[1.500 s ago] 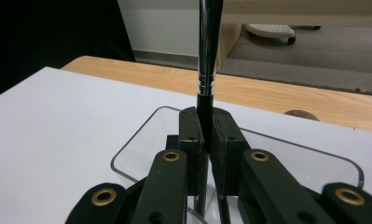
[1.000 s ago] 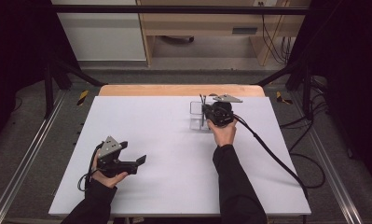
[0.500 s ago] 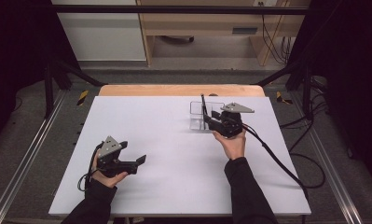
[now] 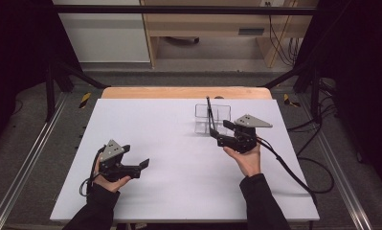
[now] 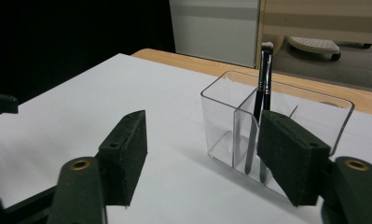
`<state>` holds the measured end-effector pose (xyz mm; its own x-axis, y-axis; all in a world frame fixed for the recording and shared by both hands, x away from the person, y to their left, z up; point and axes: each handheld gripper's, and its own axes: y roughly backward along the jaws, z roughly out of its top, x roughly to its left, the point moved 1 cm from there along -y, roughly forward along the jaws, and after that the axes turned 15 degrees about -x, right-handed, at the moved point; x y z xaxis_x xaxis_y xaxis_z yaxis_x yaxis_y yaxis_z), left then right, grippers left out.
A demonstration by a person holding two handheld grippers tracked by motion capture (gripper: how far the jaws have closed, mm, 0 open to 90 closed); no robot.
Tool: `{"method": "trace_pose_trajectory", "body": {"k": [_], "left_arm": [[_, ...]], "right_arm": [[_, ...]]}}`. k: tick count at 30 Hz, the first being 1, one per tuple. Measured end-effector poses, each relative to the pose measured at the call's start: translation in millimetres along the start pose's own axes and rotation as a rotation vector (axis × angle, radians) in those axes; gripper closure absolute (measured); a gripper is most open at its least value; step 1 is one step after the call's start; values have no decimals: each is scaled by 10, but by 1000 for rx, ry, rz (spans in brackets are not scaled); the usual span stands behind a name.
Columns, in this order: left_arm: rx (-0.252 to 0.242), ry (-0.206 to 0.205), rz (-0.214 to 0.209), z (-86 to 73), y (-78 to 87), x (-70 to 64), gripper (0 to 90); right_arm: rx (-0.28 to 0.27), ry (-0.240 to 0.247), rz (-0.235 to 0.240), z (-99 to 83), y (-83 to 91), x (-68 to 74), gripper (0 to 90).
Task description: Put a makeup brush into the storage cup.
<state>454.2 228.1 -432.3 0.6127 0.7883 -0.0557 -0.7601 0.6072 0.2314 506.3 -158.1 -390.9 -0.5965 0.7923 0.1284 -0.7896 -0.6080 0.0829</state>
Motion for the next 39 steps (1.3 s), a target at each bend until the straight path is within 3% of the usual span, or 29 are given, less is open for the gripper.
{"method": "trace_pose_trajectory", "body": {"k": [7,13,20,39], "left_arm": [[3,6,14,-15,10,31,78],[4,8,21,-26,21,40,78],[8,6,24,-43,37,39,75],[22,7,29,-98,59,78,73]], "right_arm": [[12,-1,2,-110,161,-36,187],[43,21,1,-184,295,-43,131],[35,23,-12,-227,449,-68,66],[57,-8,-35,-515,785,-205,41]]}}
